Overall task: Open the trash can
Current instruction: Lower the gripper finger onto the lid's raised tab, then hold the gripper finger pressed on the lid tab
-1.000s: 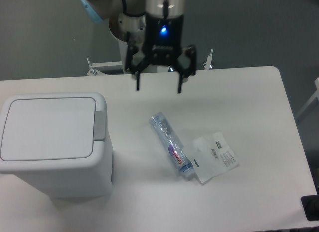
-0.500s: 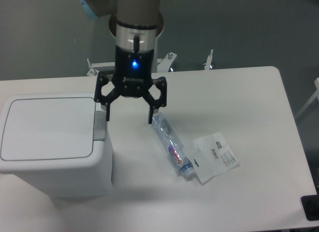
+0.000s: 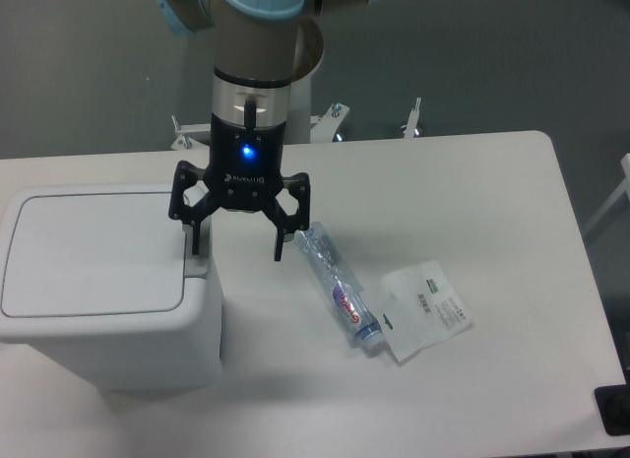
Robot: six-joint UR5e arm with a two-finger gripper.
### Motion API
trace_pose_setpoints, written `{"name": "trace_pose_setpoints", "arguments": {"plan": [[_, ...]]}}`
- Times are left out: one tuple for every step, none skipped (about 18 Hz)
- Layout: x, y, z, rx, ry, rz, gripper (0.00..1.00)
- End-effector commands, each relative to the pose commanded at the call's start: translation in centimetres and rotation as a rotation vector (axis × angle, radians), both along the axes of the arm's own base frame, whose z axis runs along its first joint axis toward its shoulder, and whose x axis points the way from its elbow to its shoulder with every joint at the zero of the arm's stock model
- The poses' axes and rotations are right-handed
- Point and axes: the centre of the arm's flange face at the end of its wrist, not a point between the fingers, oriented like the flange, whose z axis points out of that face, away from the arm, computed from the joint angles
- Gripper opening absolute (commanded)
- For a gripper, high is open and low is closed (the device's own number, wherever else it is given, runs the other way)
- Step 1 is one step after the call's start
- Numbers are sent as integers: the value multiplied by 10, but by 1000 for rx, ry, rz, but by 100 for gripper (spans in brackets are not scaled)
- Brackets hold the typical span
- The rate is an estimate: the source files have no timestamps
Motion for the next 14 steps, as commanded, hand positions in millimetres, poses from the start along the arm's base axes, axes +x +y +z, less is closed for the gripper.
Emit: {"name": "trace_pose_setpoints", "arguments": {"plan": [[0, 0, -1, -1, 0, -1, 100], [-1, 1, -3, -4, -1, -1, 100], [-1, 1, -4, -7, -3, -1, 100], [-2, 2, -4, -7, -3, -1, 100], [-2, 2, -4, -6, -4, -3, 100], [-2, 2, -4, -7, -3, -1, 100], [-2, 2, -4, -7, -3, -2, 100], [-2, 2, -4, -7, -3, -2, 100], [-2, 2, -4, -7, -3, -2, 100], [-3, 3, -5, -8, -4, -2, 100], [-3, 3, -6, -9, -5, -2, 100], [-3, 3, -5, -8, -4, -2, 100], [-3, 3, -6, -9, -5, -2, 100], [-3, 3, -6, -9, -5, -2, 100]]}}
